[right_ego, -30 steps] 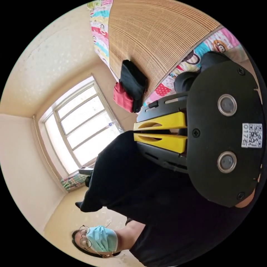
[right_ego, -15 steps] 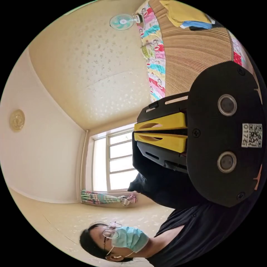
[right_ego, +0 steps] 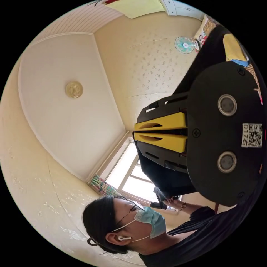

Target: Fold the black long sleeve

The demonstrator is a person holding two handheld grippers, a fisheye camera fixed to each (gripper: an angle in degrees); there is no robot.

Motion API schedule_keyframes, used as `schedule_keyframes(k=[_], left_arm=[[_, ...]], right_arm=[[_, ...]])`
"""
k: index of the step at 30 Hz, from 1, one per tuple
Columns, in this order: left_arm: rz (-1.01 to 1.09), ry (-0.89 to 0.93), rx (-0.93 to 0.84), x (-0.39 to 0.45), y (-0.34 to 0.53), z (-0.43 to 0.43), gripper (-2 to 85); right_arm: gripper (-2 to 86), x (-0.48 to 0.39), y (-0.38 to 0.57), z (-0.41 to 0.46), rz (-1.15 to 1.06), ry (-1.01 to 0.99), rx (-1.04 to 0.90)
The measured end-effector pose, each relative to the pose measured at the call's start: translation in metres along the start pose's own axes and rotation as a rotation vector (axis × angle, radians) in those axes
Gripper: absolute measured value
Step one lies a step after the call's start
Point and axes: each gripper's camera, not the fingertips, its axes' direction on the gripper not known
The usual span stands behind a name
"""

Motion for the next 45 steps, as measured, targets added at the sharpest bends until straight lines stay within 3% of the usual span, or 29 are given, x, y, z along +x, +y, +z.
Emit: schedule_keyframes(k=[3, 8, 11, 13, 16, 18, 23, 28, 32, 38, 41, 45], left_arm=[[0.013, -0.045, -0.04, -0.009, -0.017, 0.03, 2.6], [-0.182, -0.083, -0.276, -0.126, -0.001, 0.149, 3.7], [-0.339, -0.067, -0.497, -0.239, 0.067, 0.262, 4.9], [-0.413, -0.156, -0.666, -0.317, 0.162, 0.338, 7.6], [-0.617, -0.304, -0.873, -0.383, 0.293, 0.38, 7.4], [-0.714, -0.299, -0.938, -0.394, 0.354, 0.378, 7.7], [-0.873, -0.098, -0.939, -0.362, 0.44, 0.33, 8.9], [-0.999, 0.069, -0.964, -0.302, 0.473, 0.263, 11.2], [-1.074, 0.062, -0.984, -0.268, 0.478, 0.215, 12.4], [-1.208, 0.038, -0.969, -0.247, 0.467, 0.156, 10.5], [-1.236, 0.111, -0.999, -0.262, 0.46, 0.153, 6.0], [-1.168, 0.316, -0.894, -0.3, 0.399, 0.125, 2.6]], right_arm=[[0.9, -0.005, -0.006, 0.007, -0.036, 0.084, -0.01], [1.2, 0.058, 0.035, 0.103, -0.001, 0.385, -0.315], [1.6, 0.15, 0.123, 0.178, 0.137, 0.488, -0.56], [2.1, 0.211, 0.202, 0.22, 0.202, 0.552, -0.758], [3.3, 0.305, 0.353, 0.249, 0.377, 0.589, -1.13], [4.3, 0.341, 0.423, 0.229, 0.538, 0.598, -1.322], [5.3, 0.34, 0.475, 0.123, 0.804, 0.332, -1.382], [7.8, 0.32, 0.456, 0.034, 0.987, 0.08, -1.387], [9.3, 0.317, 0.416, -0.031, 1.13, -0.082, -1.36], [8.8, 0.333, 0.363, -0.075, 1.179, -0.15, -1.425], [5.0, 0.369, 0.329, -0.074, 1.184, -0.241, -1.427], [4.1, 0.416, 0.264, -0.073, 1.154, -0.385, -1.35]])
